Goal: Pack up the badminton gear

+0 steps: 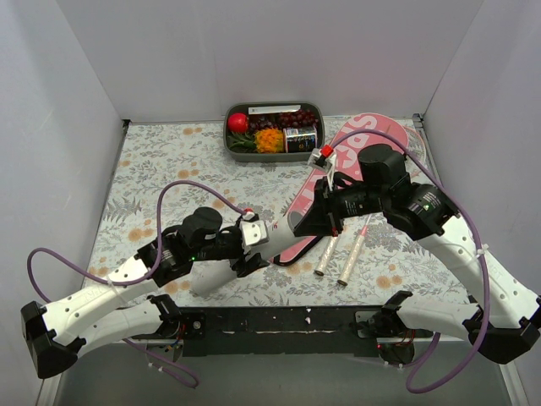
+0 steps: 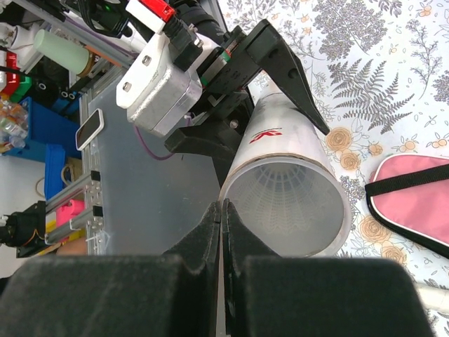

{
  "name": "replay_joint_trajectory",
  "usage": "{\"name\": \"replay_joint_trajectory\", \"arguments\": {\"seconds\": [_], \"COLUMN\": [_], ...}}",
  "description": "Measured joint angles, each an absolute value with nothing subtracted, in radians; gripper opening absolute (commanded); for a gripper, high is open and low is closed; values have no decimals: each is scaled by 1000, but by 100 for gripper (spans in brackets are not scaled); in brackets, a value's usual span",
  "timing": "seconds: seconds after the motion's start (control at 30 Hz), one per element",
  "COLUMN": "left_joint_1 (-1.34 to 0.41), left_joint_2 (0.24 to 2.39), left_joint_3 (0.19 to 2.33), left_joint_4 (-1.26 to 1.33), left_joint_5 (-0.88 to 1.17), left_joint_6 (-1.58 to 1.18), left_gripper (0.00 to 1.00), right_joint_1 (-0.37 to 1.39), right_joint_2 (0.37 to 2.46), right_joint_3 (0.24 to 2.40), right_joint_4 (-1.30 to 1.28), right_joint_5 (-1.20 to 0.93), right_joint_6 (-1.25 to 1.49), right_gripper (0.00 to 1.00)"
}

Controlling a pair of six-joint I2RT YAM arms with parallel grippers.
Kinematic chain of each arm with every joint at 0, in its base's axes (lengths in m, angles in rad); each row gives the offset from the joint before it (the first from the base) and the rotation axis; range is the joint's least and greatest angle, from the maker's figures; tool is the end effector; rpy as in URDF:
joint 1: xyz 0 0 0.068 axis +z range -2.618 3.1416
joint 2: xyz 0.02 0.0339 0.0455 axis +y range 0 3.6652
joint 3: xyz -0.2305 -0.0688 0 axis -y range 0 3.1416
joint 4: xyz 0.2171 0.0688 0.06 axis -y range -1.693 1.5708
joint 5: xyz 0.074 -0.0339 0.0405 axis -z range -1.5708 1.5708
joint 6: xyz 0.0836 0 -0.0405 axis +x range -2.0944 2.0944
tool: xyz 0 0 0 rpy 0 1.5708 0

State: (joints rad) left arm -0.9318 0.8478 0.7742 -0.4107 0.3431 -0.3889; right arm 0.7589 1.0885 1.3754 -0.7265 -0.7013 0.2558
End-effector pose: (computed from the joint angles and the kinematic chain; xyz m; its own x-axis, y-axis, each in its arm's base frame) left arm 0.1108 -0.1962 0.2591 -0.6109 0.2235 -0.7595 0.7585 0.4403 -0.4805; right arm 0.1291 0.1968 0.3780 -0.5390 -0.2447 -0.8060 -0.8404 0.2217 0.4946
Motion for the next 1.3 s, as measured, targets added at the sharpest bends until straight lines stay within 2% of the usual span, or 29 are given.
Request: {"name": "replay_joint_trajectory", "arguments": {"seconds": [0.23, 0.4, 0.5, 0.63, 0.8, 1.3], "left_joint_1": [-934, -934, -934, -934, -934, -933], "left_joint_2": [840, 826, 816, 807, 799, 777], "left_joint_3": [774, 774, 774, 774, 774, 774], "left_joint_4": [-428, -456, -470, -487, -524, -546], "left_joint_5": [344, 344, 344, 341, 331, 314], "left_joint_6": [-373, -356, -349, -339, -324, -333], "left_gripper": [0, 0, 0, 0, 0, 0], "right_joint_1": [781, 808, 826, 847, 867, 902], "right_joint_2": [1088, 1089, 1093, 1102, 1108, 1132], "right_joint_3": [1361, 1345, 1343, 1342, 1326, 1370], "right_joint_4": [-711, -689, -679, -672, -662, -685], "right_joint_5": [-710, -708, -704, -697, -694, -629], "right_joint_6": [257, 260, 263, 266, 269, 278], "right_gripper": [4, 8, 13, 25, 33, 38]}}
